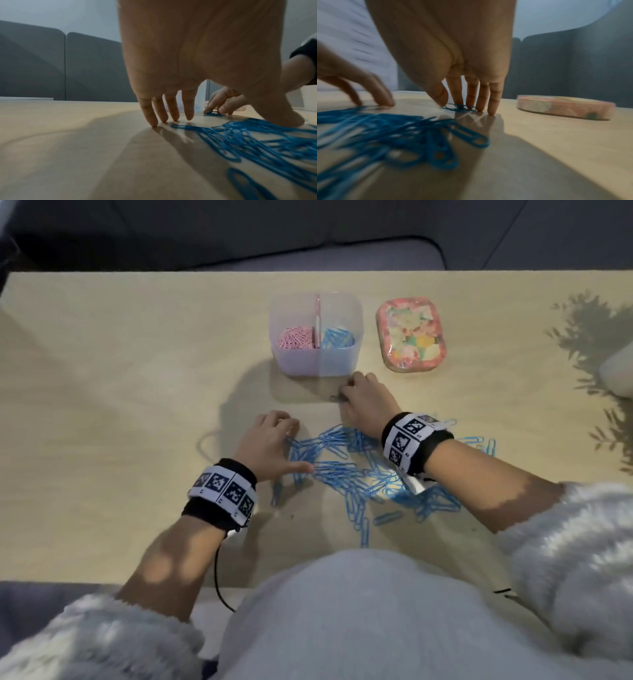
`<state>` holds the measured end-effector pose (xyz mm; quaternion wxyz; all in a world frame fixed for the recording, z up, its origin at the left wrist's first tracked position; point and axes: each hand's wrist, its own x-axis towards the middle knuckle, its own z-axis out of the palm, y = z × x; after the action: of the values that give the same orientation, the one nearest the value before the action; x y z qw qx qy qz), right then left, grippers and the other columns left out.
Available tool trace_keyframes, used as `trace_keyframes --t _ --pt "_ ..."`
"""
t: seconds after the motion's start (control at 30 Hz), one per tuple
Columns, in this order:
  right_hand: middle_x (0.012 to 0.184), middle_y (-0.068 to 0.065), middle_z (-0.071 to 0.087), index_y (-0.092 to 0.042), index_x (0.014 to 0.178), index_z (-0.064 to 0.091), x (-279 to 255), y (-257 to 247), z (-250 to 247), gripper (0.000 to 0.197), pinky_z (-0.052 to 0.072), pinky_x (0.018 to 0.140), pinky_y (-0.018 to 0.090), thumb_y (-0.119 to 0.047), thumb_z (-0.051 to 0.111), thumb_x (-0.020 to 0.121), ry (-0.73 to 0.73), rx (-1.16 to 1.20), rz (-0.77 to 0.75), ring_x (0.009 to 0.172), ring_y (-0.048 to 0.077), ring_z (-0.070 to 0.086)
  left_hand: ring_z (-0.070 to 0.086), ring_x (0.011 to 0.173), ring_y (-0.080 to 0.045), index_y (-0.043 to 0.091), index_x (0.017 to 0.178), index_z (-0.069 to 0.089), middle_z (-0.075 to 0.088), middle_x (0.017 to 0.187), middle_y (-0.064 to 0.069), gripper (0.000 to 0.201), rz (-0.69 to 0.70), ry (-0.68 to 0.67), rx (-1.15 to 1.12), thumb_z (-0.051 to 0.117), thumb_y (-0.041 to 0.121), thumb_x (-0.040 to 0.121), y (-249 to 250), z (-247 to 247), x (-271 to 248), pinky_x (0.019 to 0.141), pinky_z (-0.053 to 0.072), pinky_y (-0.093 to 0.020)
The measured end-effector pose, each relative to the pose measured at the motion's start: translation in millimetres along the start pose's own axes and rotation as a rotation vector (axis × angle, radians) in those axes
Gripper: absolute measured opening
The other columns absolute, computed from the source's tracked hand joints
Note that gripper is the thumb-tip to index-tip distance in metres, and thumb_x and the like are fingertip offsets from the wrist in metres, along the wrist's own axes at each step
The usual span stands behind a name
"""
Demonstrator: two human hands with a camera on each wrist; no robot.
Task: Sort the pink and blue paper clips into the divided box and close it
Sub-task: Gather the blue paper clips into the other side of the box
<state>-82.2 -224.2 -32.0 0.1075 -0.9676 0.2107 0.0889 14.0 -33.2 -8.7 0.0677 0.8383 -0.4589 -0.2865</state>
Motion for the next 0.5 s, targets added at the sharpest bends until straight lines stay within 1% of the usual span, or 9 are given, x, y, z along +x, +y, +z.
trace_keyframes --t 0.03,0.1,0.17,0.2,0.23,0.3,0.33,0.4,0.5 --pt "0.121 0.021 0.049 -0.002 0.115 0.056 -6 -5 4 0.03 0.043 0.086 0.046 -0.015 0.043 0.09 -0.006 -0.011 -0.046 0.11 0.038 0.045 0.04 0.12 -0.03 0.011 0.125 0.05 0.045 0.13 -0.011 0.099 0.002 0.02 0.024 0.062 0.076 0.051 2 3 -2 0.106 0.033 -0.036" --pt "0.118 0.021 0.052 -0.002 0.113 0.057 -21 -14 11 0.03 0.044 0.084 0.046 -0.016 0.045 0.09 -0.017 -0.012 -0.122 0.109 0.039 0.047 0.039 0.118 -0.031 0.01 0.122 0.051 0.044 0.128 -0.011 0.081 0.002 0.061 0.061 0.073 0.059 0.061 6 11 -1 0.102 0.035 -0.038" --pt "0.108 0.021 0.057 -0.004 0.106 0.06 -37 -19 16 0.028 0.048 0.076 0.045 -0.019 0.046 0.086 -0.056 -0.006 -0.195 0.099 0.04 0.053 0.039 0.115 -0.03 0.01 0.118 0.052 0.044 0.126 -0.011 0.06 -0.007 0.083 0.054 0.073 0.042 0.071 10 14 3 0.098 0.036 -0.038" --pt "0.104 0.02 0.058 -0.006 0.103 0.061 -44 -20 17 0.031 0.05 0.073 0.044 -0.023 0.042 0.085 -0.086 -0.017 -0.222 0.094 0.039 0.055 0.04 0.114 -0.03 0.011 0.116 0.054 0.046 0.125 -0.011 0.051 0.002 0.083 0.041 0.071 0.035 0.075 12 14 5 0.097 0.036 -0.037" --pt "0.105 0.018 0.058 -0.007 0.104 0.061 -48 -21 17 0.036 0.05 0.074 0.044 -0.027 0.038 0.085 -0.09 -0.018 -0.244 0.094 0.038 0.055 0.043 0.113 -0.031 0.011 0.115 0.056 0.048 0.123 -0.012 0.044 0.023 0.076 0.027 0.069 0.029 0.078 15 14 7 0.095 0.036 -0.036" --pt "0.115 0.015 0.053 -0.011 0.113 0.058 -53 -19 10 0.037 0.046 0.085 0.043 -0.031 0.038 0.091 -0.119 0.035 -0.219 0.105 0.034 0.049 0.048 0.11 -0.032 0.009 0.115 0.059 0.051 0.119 -0.013 0.038 0.072 0.06 0.018 0.067 0.02 0.08 20 15 11 0.094 0.037 -0.037" --pt "0.119 0.013 0.051 -0.012 0.117 0.056 -54 -16 5 0.036 0.043 0.09 0.042 -0.033 0.044 0.092 -0.133 0.087 -0.181 0.11 0.032 0.045 0.049 0.11 -0.032 0.008 0.116 0.058 0.053 0.119 -0.014 0.037 0.084 0.056 0.016 0.066 0.019 0.081 21 14 11 0.094 0.038 -0.037" --pt "0.121 0.011 0.049 -0.012 0.12 0.053 -53 -10 -2 0.042 0.041 0.092 0.04 -0.039 0.054 0.088 -0.117 0.166 -0.122 0.113 0.029 0.042 0.049 0.11 -0.031 0.009 0.121 0.055 0.053 0.12 -0.012 0.042 0.089 0.073 0.029 0.065 0.024 0.082 21 14 11 0.095 0.038 -0.037" --pt "0.122 0.009 0.047 -0.013 0.119 0.053 -53 -12 -3 0.051 0.041 0.091 0.039 -0.044 0.062 0.081 -0.176 0.087 -0.158 0.113 0.028 0.042 0.047 0.11 -0.029 0.011 0.121 0.054 0.052 0.12 -0.01 0.047 0.102 0.076 0.078 0.066 0.032 0.081 22 15 11 0.094 0.041 -0.038"
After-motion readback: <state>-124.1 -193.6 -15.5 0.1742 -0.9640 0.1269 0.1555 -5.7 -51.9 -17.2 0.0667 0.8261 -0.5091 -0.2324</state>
